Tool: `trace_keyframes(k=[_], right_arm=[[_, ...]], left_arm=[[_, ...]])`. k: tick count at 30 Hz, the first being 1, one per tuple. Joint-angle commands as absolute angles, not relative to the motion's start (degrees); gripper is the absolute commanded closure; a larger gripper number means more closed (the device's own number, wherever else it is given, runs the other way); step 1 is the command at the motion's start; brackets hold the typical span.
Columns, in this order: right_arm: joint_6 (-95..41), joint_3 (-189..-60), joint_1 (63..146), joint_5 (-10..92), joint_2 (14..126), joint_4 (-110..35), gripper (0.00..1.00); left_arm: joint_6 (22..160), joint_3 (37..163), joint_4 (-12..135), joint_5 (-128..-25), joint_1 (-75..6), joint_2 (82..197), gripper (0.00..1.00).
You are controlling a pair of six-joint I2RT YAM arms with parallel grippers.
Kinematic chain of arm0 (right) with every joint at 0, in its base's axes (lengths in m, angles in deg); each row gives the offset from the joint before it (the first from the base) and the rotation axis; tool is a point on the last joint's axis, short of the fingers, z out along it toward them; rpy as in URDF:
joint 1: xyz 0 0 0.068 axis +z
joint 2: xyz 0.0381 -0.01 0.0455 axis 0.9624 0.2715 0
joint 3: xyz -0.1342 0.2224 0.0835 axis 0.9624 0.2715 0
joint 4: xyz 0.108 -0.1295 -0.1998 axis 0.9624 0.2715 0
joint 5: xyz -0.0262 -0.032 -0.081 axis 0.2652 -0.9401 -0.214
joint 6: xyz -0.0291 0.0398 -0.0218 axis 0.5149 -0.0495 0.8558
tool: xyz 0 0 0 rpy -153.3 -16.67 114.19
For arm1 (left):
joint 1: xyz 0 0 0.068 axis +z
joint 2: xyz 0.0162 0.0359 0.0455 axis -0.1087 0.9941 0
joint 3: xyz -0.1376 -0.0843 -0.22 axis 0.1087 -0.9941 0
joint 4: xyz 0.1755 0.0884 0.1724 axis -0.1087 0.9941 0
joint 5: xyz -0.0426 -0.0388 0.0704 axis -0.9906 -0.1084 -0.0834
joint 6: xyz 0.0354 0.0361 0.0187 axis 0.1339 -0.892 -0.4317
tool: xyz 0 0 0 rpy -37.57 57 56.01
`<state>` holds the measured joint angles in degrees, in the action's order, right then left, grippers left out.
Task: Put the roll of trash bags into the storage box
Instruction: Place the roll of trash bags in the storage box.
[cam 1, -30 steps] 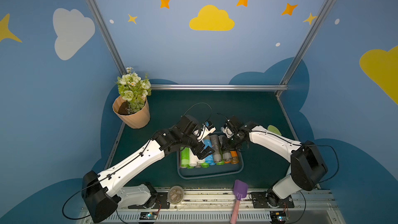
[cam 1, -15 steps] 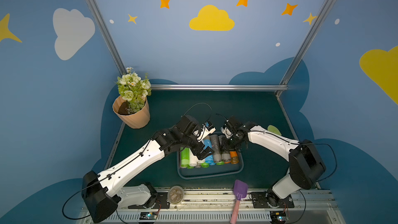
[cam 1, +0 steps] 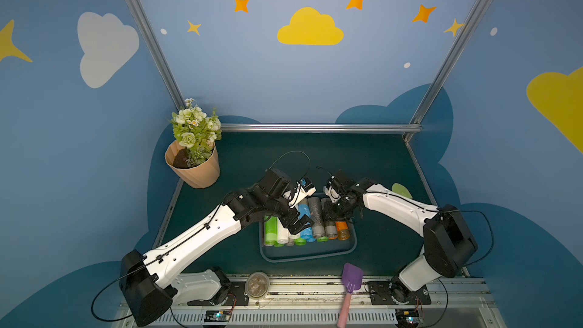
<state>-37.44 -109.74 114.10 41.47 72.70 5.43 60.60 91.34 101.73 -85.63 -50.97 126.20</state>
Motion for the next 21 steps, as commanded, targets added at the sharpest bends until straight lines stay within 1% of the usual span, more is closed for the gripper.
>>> trace_keyframes(k=[1, 12, 21], right_arm=[[-37.4, -111.3, 114.5, 40.0, 70.0, 6.5, 0.55], [-37.8, -110.1, 114.4, 37.9, 65.1, 5.9, 0.45], [-38.0, -109.3, 114.4, 37.1, 62.9, 4.9, 0.43]], left_arm=[[60.1, 91.6, 102.5, -86.4, -50.8, 125.4, 0.00], [60.0, 91.6, 102.5, -86.4, -50.8, 124.9, 0.00], [60.1, 91.5, 102.5, -86.6, -50.9, 124.8, 0.00]])
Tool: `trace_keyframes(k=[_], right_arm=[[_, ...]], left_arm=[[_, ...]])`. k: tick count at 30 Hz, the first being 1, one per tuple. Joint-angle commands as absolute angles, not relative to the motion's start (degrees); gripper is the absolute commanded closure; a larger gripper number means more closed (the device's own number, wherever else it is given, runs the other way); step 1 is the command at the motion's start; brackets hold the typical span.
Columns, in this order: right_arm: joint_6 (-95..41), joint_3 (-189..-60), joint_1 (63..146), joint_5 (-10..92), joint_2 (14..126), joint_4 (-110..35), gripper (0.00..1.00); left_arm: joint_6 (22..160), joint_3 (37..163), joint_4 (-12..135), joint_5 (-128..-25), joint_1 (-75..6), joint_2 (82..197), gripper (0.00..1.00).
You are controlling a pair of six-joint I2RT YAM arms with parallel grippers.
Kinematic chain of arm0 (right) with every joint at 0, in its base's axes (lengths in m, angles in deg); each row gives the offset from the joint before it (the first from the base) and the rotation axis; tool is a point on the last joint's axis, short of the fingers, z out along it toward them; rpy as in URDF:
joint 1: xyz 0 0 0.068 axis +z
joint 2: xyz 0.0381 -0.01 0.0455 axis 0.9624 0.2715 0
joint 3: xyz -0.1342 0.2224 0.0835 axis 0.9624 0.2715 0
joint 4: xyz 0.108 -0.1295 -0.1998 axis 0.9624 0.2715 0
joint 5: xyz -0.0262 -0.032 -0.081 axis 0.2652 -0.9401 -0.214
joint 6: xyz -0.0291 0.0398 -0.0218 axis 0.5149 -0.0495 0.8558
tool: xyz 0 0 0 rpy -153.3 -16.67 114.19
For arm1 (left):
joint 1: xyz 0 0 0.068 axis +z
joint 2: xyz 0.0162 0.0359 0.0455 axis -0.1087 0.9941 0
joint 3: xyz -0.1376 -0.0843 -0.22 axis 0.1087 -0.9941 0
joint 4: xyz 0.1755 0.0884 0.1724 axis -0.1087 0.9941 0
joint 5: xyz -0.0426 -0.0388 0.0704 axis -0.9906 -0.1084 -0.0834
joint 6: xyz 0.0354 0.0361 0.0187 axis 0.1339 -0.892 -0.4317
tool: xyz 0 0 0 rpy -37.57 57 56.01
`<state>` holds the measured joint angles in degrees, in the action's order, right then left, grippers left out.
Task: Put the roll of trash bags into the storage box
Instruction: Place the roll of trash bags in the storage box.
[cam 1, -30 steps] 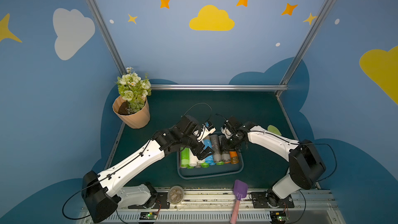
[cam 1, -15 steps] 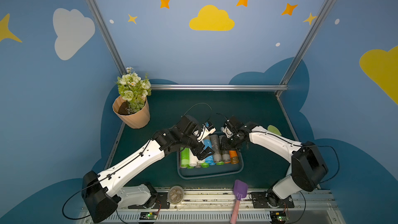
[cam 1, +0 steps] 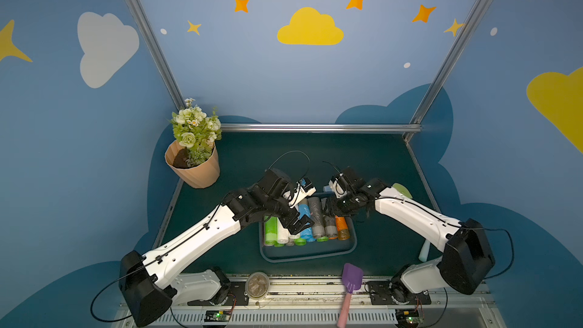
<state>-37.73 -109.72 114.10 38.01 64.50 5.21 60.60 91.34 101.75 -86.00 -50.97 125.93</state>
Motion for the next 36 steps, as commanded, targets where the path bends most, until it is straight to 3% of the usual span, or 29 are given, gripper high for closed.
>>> trace_keyframes(k=[1, 11, 21, 27, 36], right_arm=[[-37.9, -109.2, 114.4, 37.1, 62.8, 4.7, 0.42], [-38.2, -107.2, 114.1, 35.9, 57.1, 2.3, 0.41], [-37.3, -107.1, 109.2, 30.6, 49.8, 4.7, 0.31], [-25.6, -116.4, 97.2, 28.5, 54.7, 14.4, 0.29], [-3.9, -127.3, 90.3, 24.6, 69.5, 13.8, 0.27]], left_arm=[[60.0, 91.4, 102.6, -86.5, -51.0, 124.8, 0.00], [60.0, 91.5, 102.5, -86.6, -50.9, 124.4, 0.00], [60.1, 91.2, 101.8, -86.3, -51.0, 124.4, 0.00], [61.0, 91.1, 100.8, -85.9, -51.0, 124.3, 0.00], [61.0, 90.8, 100.3, -85.6, -50.8, 123.8, 0.00]])
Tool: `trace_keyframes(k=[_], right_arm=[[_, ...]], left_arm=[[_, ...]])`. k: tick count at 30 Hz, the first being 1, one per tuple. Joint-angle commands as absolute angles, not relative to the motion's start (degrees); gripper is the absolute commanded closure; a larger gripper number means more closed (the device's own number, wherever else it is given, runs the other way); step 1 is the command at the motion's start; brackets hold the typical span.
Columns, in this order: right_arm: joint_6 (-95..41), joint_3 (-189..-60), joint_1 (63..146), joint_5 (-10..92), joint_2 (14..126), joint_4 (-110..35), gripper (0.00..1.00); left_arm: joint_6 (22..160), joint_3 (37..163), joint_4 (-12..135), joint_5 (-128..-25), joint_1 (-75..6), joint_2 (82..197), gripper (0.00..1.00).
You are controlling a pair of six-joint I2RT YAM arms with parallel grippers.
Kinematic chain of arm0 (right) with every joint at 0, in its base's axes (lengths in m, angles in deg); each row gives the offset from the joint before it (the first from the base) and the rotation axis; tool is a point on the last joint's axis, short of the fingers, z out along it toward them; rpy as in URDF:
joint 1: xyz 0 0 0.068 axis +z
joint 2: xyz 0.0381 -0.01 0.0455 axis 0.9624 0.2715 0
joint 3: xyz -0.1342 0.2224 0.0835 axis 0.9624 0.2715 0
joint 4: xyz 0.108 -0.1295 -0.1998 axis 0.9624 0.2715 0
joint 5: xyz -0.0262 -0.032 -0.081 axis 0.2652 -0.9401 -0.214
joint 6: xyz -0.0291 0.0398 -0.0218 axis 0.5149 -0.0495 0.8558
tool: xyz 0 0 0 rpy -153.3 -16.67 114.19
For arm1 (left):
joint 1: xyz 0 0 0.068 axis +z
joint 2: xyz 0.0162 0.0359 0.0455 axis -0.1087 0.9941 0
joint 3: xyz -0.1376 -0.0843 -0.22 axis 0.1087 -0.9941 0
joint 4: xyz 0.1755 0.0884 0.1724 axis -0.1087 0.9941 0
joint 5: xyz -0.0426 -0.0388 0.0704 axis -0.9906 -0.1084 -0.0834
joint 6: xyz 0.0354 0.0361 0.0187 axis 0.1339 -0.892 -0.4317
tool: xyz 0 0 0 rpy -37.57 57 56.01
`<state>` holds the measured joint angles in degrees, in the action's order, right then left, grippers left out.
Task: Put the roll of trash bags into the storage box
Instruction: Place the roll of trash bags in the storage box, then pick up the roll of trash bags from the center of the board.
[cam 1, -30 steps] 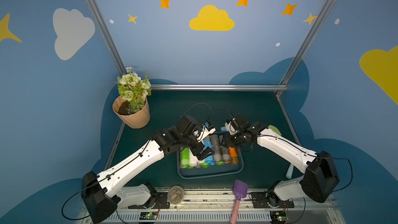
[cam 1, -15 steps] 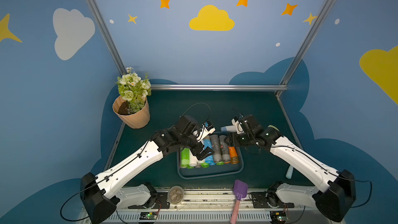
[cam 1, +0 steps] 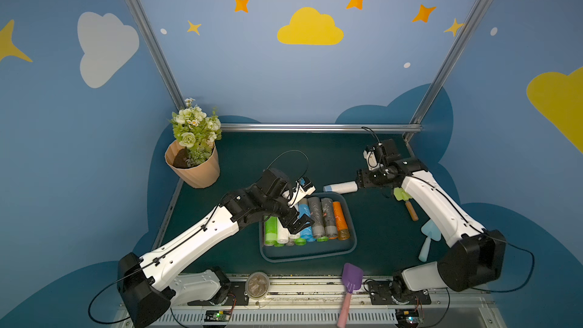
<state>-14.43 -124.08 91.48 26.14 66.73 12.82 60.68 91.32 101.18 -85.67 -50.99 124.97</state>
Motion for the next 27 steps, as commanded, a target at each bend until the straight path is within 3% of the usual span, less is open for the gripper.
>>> trace_keyframes(k=[1, 8, 14, 19, 27], right_arm=[[-1.0, -128.9, 89.7, 24.7, 70.9, 13.5, 0.27], [23.2, -135.3, 88.0, 36.2, 75.5, 10.1, 0.28], [45.6, -135.7, 88.2, 27.0, 76.5, 11.5, 0.28], [63.3, -128.6, 89.4, 30.4, 73.9, 14.2, 0.28], [70.5, -123.4, 93.5, 27.6, 78.5, 8.3, 0.29]], left_arm=[[61.1, 90.8, 100.2, -85.6, -50.9, 123.8, 0.00], [61.3, 91.0, 100.1, -86.9, -50.6, 124.0, 0.00], [61.4, 91.1, 100.2, -87.3, -50.5, 123.8, 0.00], [61.1, 91.1, 100.2, -87.7, -49.9, 123.0, 0.00], [62.1, 90.9, 99.2, -89.5, -48.7, 122.3, 0.00]])
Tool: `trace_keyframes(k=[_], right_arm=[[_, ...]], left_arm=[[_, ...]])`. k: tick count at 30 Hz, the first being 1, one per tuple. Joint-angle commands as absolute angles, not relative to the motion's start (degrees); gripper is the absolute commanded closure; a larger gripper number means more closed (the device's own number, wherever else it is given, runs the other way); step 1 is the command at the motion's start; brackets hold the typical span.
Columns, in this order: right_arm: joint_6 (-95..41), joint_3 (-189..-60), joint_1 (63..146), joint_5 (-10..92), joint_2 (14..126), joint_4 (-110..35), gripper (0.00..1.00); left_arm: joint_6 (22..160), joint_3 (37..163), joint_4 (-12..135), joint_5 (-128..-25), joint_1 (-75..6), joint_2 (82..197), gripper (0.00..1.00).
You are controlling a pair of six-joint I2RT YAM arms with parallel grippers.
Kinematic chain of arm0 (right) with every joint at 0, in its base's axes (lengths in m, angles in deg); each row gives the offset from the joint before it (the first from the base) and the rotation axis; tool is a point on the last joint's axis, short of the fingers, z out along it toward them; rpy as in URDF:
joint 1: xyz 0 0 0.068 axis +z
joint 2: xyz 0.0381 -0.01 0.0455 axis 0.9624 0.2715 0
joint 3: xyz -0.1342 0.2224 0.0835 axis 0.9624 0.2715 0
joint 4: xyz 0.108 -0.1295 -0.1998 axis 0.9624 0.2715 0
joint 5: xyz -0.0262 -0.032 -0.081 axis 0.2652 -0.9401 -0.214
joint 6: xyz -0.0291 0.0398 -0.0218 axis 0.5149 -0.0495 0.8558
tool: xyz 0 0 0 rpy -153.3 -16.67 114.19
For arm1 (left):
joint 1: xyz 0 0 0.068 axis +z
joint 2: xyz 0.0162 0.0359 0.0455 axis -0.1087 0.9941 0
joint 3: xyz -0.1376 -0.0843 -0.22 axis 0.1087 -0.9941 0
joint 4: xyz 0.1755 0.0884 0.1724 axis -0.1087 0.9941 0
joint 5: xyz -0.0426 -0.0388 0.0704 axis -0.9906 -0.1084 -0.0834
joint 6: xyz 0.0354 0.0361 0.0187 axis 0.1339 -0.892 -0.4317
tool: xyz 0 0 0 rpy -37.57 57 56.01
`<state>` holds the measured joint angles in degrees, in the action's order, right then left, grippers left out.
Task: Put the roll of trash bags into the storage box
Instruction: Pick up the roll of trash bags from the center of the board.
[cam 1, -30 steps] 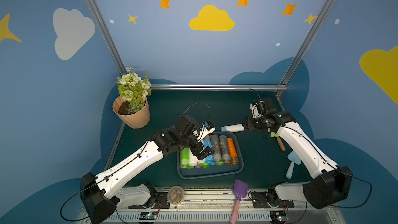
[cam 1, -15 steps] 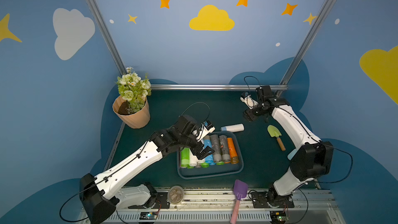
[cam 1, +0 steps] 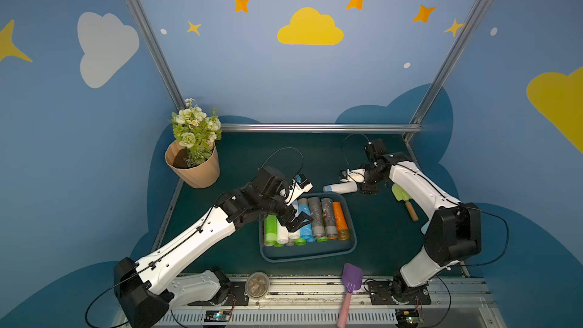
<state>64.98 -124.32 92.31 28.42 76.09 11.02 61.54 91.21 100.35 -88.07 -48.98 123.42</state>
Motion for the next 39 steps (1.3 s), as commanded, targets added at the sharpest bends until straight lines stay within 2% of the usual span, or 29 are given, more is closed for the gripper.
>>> trace_keyframes(k=[1, 6, 11, 19, 29, 32, 39], right_arm=[[71.1, -123.5, 93.8, 27.7, 79.8, 7.6, 0.30], [70.7, -126.1, 95.3, 28.6, 86.3, 4.9, 0.30], [69.5, -132.4, 96.0, 28.1, 92.5, 8.7, 0.32], [70.1, -134.4, 95.6, 27.8, 95.5, 8.5, 0.32], [67.3, -141.1, 95.8, 32.4, 101.3, 16.0, 0.35], [67.0, -141.6, 95.9, 32.5, 102.4, 16.2, 0.38], [64.9, -145.3, 95.5, 35.2, 105.0, 18.9, 0.62]], left_arm=[[62.1, 90.8, 99.1, -89.6, -48.6, 122.2, 0.00], [62.3, 90.7, 98.8, -90.0, -48.6, 122.4, 0.00], [62.2, 90.8, 99.0, -90.2, -48.6, 122.4, 0.00], [62.3, 90.8, 99.0, -90.7, -48.2, 122.5, 0.00], [62.6, 90.8, 98.6, -91.3, -47.3, 122.9, 0.00], [62.6, 90.9, 98.8, -91.2, -47.2, 123.0, 0.00], [62.6, 90.9, 98.8, -91.5, -47.3, 123.0, 0.00]])
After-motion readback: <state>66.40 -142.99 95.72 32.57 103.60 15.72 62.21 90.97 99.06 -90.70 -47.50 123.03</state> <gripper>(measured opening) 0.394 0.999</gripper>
